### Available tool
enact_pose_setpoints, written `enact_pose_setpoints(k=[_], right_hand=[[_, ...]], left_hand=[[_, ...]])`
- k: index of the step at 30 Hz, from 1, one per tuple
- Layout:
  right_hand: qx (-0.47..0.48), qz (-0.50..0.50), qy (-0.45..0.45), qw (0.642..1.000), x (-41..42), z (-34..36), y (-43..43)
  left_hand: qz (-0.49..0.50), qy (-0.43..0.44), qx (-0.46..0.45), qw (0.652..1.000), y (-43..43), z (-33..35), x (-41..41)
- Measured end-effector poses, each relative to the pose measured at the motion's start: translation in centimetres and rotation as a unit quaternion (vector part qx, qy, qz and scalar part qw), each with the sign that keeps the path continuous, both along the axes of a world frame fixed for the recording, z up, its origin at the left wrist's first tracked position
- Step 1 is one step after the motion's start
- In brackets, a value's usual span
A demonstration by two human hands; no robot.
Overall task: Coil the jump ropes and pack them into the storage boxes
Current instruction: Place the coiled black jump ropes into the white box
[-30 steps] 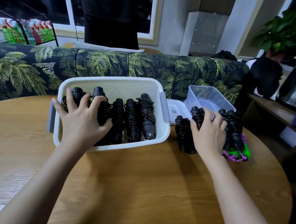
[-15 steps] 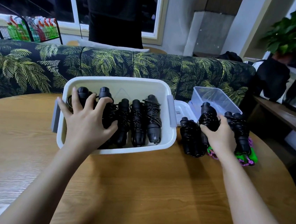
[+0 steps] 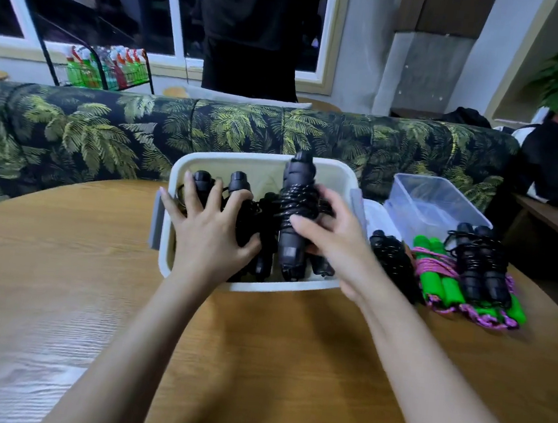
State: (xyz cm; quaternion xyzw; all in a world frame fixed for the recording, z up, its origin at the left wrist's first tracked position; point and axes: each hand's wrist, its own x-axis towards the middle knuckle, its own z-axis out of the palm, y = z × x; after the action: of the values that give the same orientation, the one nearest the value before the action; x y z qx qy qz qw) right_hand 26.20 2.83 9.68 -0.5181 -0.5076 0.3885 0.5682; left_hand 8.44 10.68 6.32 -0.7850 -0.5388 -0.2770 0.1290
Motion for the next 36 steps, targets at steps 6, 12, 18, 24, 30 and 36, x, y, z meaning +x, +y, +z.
enact_pose_setpoints(k=[6,12,18,24,30,36], right_hand=[[-0.033,0.005,-0.061,0.998,-1.3,-2.5,2.4],[-0.048,-0.014,-0.153,0.987,-1.1,-3.0,2.6],[-0.037,-0.035,-0.21,0.976,-1.0,-3.3,2.8],[-0.025,0.021,-0.288,0.957,0.6,-2.4,2.0],[0.18,-0.007,-0.709,0.682,6.0,-3.6,-0.5],[0.254,-0.064,-0.717,0.646,7.1,-5.9,-0.2]], left_hand=[[-0.009,-0.031,-0.002,0.999,-0.3,0.0,-0.2],[-0.027,-0.038,0.01,0.999,-0.5,-0.1,-0.2],[-0.124,0.008,0.111,0.986,-1.4,0.7,1.3],[-0.12,0.014,0.04,0.992,-0.5,0.3,3.6],[-0.105,0.084,0.054,0.989,-0.3,0.3,4.1],[-0.116,0.126,0.043,0.984,-0.6,0.8,4.7]])
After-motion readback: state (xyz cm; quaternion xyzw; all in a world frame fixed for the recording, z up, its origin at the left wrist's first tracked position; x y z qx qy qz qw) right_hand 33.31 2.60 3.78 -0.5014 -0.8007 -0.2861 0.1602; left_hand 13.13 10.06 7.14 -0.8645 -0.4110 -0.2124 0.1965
